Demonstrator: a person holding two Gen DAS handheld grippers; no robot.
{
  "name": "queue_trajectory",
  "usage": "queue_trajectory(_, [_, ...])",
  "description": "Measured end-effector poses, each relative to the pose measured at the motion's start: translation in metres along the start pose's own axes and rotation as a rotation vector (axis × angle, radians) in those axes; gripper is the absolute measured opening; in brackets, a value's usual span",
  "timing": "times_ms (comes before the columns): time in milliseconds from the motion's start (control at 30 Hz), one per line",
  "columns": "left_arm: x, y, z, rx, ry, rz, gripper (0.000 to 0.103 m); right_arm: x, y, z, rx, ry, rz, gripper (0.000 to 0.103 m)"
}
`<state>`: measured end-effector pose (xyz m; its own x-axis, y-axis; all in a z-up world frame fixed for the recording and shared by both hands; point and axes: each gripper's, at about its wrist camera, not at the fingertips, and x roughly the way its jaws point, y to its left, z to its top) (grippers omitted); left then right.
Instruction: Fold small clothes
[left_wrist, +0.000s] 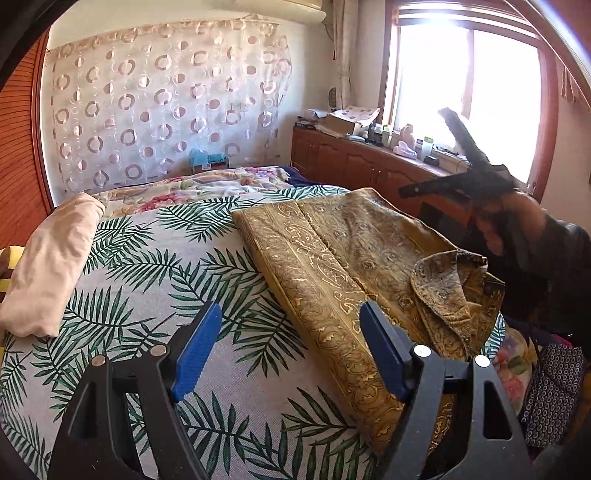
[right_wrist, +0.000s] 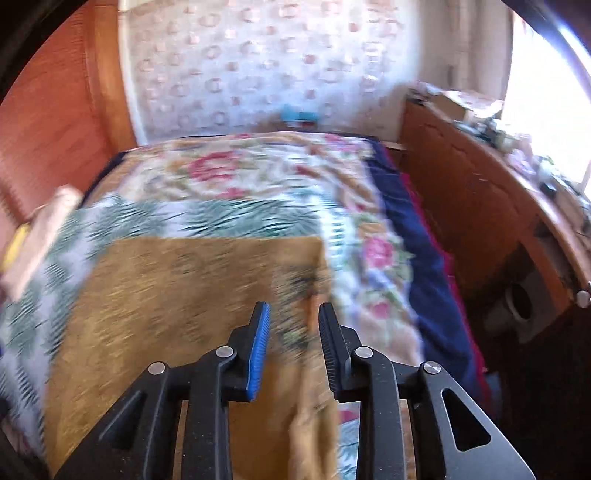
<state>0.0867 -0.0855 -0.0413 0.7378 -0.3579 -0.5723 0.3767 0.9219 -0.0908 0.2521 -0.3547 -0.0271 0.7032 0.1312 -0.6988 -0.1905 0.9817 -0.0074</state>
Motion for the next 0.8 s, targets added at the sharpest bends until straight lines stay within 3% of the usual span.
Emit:
queue_trajectory(67, [0.000, 0.000, 0.000, -0.002, 0.000, -0.003, 0.078, -0.011, 0.021, -0.015, -0.060, 0.016, 0.063, 0.030])
queue_trajectory(133, [0.001, -0.003, -0.001, -0.005, 0.001, -0.011, 0.078, -0.015, 0.039, -0.032, -0.109, 0.053, 0.131, 0.041])
queue_trajectory(167, [0.001, -0.004, -0.001, -0.005, 0.002, -0.012, 0.078, -0.015, 0.045, -0.040, -0.129, 0.072, 0.153, 0.051])
queue_trajectory(200, [0.002, -0.005, -0.002, -0.002, 0.003, -0.012, 0.078, -0.014, 0.050, -0.047, -0.144, 0.085, 0.161, 0.053])
queue_trajectory(333, [0.003, -0.007, -0.004, -0.002, 0.012, -0.020, 0.078, 0.008, 0.057, -0.064, -0.157, 0.154, 0.160, 0.053])
queue_trajectory(500, [0.003, -0.008, -0.004, 0.003, 0.019, -0.017, 0.078, 0.036, 0.054, -0.054, -0.140, 0.217, 0.136, 0.053])
queue_trajectory(700, [0.002, -0.010, -0.005, 0.003, 0.019, -0.018, 0.078, 0.027, 0.053, -0.055, -0.179, 0.245, 0.152, 0.052])
queue_trajectory(733, [0.002, -0.010, -0.005, 0.005, 0.019, -0.018, 0.078, 0.026, 0.053, -0.057, -0.188, 0.249, 0.153, 0.051])
queue_trajectory(800, [0.001, -0.011, -0.005, 0.008, 0.017, -0.018, 0.078, 0.016, 0.053, -0.057, -0.199, 0.254, 0.160, 0.040])
